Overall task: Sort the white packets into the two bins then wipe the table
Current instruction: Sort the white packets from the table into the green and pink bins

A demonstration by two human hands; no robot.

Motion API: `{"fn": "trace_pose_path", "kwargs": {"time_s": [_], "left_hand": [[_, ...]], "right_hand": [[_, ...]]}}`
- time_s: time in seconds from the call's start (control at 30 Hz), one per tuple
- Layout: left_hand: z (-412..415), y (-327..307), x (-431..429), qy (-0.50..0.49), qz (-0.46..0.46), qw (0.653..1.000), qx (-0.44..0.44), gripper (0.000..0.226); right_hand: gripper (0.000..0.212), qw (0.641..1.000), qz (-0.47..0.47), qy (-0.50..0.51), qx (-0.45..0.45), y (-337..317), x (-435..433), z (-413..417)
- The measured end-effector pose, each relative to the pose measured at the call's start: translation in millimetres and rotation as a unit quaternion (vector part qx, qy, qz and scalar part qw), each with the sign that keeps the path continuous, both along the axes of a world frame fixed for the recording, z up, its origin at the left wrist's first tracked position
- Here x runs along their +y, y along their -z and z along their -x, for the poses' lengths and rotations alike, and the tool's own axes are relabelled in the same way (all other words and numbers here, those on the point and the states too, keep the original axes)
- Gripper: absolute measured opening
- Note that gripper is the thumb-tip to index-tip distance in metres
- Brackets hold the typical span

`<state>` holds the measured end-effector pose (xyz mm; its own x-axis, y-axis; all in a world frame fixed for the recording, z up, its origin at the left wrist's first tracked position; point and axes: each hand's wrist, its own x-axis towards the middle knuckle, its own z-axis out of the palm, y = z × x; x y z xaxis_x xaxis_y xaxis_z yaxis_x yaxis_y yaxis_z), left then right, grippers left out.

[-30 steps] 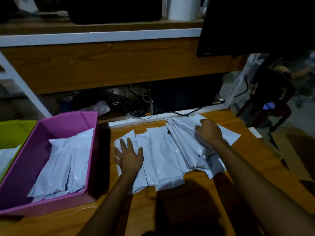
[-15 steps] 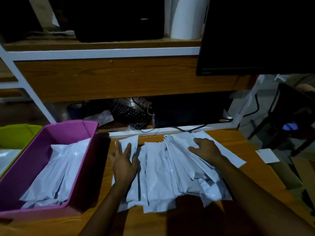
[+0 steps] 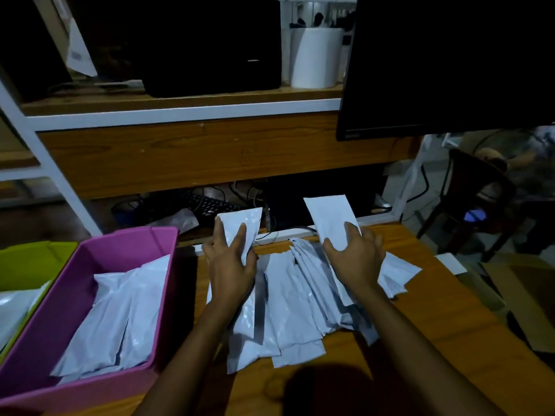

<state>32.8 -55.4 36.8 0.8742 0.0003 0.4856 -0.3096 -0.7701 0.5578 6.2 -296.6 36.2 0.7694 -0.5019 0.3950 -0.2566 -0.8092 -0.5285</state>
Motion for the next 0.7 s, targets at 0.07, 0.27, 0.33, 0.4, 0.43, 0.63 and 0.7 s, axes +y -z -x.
{"fn": "trace_pose_path", "kwargs": {"time_s": [0.07, 0.27, 0.33, 0.4, 0.43, 0.63, 0.7], "left_hand": [[6.0, -7.8, 8.4, 0.018, -0.007, 1.000, -0.017, 0.052], [36.4, -18.5, 43.8, 0.040, -0.020, 0.998, -0.054, 0.052], [51.4, -21.2, 59.0, 0.042, -0.006, 0.997, -0.059, 0.052], [69.4, -24.1, 76.1, 0.047, 0.010, 0.997, -0.060, 0.053], [77.4, -25.6, 85.0, 0.047, 0.016, 0.997, -0.064, 0.053], [121.7, -42.0, 136.3, 0.006, 0.025, 0.994, -0.110, 0.052], [137.4, -46.9, 155.7, -0.014, 0.021, 0.994, -0.108, 0.053]], "right_hand": [[0.066, 1.000, -0.013, 0.004, -0.018, -6.4, 24.5, 15.7], [0.068, 0.995, -0.040, 0.012, -0.091, -7.8, 99.3, 66.1], [0.067, 0.992, -0.047, 0.007, -0.115, -6.4, 121.9, 82.9], [0.064, 0.991, -0.034, 0.003, -0.132, -6.8, 144.0, 99.5], [0.063, 0.990, -0.025, -0.001, -0.139, -7.7, 154.7, 106.5], [0.060, 0.989, -0.003, -0.041, -0.145, -13.3, 209.2, 138.1], [0.061, 0.987, -0.008, -0.060, -0.149, -15.9, 227.6, 149.3]]}}
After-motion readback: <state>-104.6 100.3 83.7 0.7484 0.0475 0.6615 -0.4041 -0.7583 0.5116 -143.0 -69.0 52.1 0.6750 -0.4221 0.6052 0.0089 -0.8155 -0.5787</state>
